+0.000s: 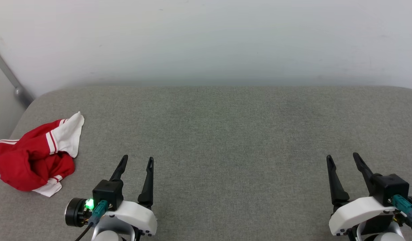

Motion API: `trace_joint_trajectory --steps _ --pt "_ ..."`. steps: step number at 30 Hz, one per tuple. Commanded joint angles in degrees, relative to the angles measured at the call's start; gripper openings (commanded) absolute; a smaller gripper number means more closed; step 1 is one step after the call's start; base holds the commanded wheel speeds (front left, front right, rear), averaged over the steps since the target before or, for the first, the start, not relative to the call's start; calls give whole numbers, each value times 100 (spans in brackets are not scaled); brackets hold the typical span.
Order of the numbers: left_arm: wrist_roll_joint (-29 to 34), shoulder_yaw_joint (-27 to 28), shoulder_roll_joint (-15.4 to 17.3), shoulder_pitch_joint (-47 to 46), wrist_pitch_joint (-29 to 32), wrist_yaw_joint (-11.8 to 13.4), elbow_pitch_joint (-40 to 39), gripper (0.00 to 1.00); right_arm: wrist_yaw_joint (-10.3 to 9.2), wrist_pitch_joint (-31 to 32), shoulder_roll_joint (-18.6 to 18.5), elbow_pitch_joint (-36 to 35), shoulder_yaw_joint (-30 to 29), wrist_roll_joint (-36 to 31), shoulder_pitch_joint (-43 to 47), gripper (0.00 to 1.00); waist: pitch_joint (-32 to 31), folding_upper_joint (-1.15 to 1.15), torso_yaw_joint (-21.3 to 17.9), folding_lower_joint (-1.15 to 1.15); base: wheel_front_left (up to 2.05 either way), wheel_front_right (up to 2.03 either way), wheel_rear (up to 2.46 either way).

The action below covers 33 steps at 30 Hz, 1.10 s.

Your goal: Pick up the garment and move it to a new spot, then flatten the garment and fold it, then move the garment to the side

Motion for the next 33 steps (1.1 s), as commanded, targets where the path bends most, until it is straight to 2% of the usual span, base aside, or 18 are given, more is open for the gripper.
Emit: trace_joint_trajectory --steps 1,13,19,26,33 --pt "118 -10 8 -59 -47 31 19 100 -2 -50 9 16 -3 -98 -18 100 -1 0 -4 0 0 0 0" --pt "-21 39 -18 -44 -41 62 87 100 -2 -150 9 187 -1 8 -92 100 2 0 -11 0 0 0 0" --pt "-80 67 -35 -93 -41 121 119 100 -2 -205 9 223 3 15 -101 100 20 0 122 0 0 0 0" --pt "-195 184 -40 -153 -41 217 203 100 -2 -208 9 167 187 -85 -135 100 50 0 561 0 0 0 0" --pt "-288 316 -8 -155 -41 261 223 100 -2 -224 8 118 456 0 -135 100 23 0 1255 0 0 0 0"
